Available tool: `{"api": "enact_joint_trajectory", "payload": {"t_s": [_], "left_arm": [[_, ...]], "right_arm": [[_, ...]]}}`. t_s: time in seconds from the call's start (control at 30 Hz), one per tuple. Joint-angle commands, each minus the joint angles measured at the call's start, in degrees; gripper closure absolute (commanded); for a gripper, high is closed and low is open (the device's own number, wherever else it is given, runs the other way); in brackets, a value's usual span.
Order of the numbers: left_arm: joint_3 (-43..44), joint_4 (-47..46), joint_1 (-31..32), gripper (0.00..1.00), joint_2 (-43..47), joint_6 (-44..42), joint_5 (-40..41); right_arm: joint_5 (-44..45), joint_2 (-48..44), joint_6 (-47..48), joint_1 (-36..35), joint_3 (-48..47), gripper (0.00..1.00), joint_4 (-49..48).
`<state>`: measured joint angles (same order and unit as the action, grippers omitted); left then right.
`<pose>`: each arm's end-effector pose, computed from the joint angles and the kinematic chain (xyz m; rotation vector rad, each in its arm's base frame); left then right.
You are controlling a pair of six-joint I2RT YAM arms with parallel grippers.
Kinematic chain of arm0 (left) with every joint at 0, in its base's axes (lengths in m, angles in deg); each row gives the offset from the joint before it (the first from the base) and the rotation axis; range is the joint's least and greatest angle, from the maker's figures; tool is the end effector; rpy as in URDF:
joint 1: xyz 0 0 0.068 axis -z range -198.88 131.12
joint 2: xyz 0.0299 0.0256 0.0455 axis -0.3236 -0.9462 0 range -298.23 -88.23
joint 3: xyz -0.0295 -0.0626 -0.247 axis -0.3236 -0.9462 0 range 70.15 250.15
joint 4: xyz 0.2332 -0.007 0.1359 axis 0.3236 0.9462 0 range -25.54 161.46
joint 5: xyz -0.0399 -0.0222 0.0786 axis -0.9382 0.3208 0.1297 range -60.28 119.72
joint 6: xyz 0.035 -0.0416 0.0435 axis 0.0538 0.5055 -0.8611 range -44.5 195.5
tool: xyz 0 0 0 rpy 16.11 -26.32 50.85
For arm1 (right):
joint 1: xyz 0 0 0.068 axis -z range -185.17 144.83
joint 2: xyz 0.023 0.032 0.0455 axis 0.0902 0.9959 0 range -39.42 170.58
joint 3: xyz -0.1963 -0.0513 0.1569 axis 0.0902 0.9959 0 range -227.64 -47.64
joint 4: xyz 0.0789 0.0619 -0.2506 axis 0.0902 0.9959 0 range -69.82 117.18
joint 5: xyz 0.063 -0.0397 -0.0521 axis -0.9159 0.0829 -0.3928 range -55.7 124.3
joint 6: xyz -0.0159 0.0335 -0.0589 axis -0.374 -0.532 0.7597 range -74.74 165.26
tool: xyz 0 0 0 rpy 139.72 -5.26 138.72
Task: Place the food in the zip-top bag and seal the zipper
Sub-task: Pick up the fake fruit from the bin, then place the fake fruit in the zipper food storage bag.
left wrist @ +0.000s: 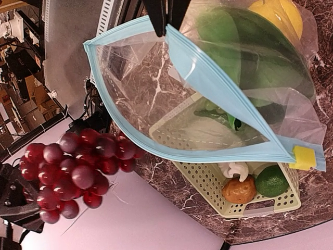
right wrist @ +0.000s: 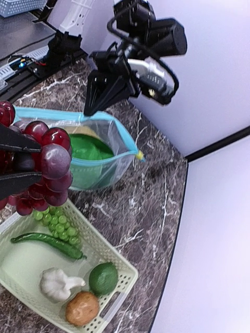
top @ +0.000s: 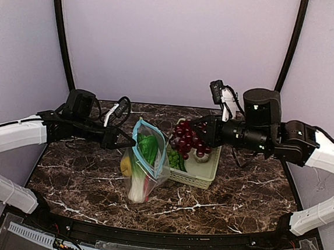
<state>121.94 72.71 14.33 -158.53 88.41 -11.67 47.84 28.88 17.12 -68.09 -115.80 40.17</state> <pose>0.2311 -0.1960 0.2699 0.8428 1.9622 -1.2246 0.1501 0.2647 0.3582 -0.4388 1.9554 0.8296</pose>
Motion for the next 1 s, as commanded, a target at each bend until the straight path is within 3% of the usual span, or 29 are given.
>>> {"api": "enact_joint_trajectory", "payload": {"t_s": [0.0,0.47,0.97], "left_arm": [[-0.8,-2.3,-0.3,0.99,0.9,0.3,-1.4],[-0.6,-1.6,-0.3,0.99,0.4,0.1,-1.2],[-1.4,-2.9,-0.2,0.99,1.4,0.6,-3.1]], "right_arm": [[-3.2,0.9,3.5,-3.2,-4.2,0.94,-6.7],[-6.7,7.5,4.8,-5.6,-9.3,0.94,-10.3],[3.9,22.9,-2.1,-5.6,-23.8,0.97,7.0]]}}
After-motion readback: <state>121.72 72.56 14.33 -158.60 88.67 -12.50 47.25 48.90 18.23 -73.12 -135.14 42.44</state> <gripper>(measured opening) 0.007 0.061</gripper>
